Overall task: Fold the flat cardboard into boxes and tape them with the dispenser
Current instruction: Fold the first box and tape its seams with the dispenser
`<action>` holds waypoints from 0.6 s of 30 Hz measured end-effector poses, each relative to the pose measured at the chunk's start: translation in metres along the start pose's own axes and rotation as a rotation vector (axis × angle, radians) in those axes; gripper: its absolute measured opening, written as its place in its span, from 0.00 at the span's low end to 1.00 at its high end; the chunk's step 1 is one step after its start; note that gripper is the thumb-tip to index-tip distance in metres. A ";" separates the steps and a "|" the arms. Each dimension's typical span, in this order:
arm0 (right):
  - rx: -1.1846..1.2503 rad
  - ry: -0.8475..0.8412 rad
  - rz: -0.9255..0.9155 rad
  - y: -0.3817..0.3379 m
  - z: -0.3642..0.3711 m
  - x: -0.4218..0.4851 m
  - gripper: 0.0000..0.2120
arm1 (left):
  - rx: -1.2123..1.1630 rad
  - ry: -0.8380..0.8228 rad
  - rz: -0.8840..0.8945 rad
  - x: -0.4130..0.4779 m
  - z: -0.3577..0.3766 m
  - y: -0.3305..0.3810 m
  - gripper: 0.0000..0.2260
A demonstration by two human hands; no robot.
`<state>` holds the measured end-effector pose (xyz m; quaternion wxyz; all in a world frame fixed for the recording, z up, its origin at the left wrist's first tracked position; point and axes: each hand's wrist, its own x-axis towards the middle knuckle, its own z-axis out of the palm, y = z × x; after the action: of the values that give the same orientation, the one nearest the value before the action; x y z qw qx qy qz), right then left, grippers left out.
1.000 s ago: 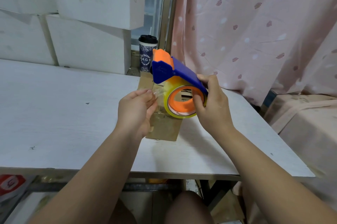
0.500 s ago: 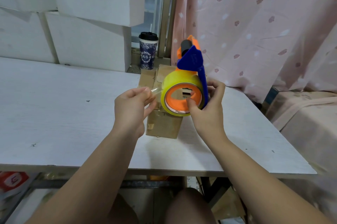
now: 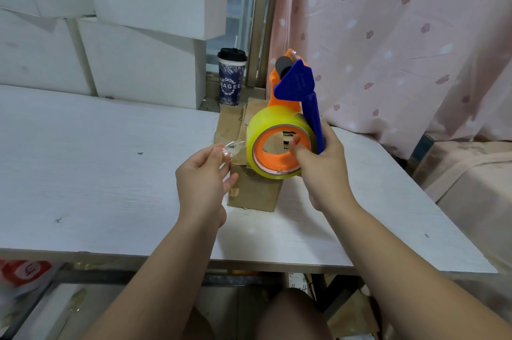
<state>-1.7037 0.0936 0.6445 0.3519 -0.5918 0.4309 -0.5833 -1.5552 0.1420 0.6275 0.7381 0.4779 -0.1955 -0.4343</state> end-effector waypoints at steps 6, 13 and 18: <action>0.021 -0.039 0.007 -0.004 0.000 0.003 0.20 | 0.031 -0.015 -0.018 0.006 -0.007 -0.004 0.06; 0.040 -0.069 -0.001 -0.004 0.000 0.003 0.18 | 0.069 -0.075 0.008 0.007 -0.011 -0.009 0.09; 0.032 -0.100 -0.033 -0.004 0.000 0.002 0.18 | 0.111 -0.073 -0.015 0.011 -0.012 -0.010 0.06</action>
<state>-1.7036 0.0930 0.6491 0.3726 -0.6218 0.3935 -0.5654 -1.5452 0.1376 0.6118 0.6996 0.5034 -0.2426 -0.4454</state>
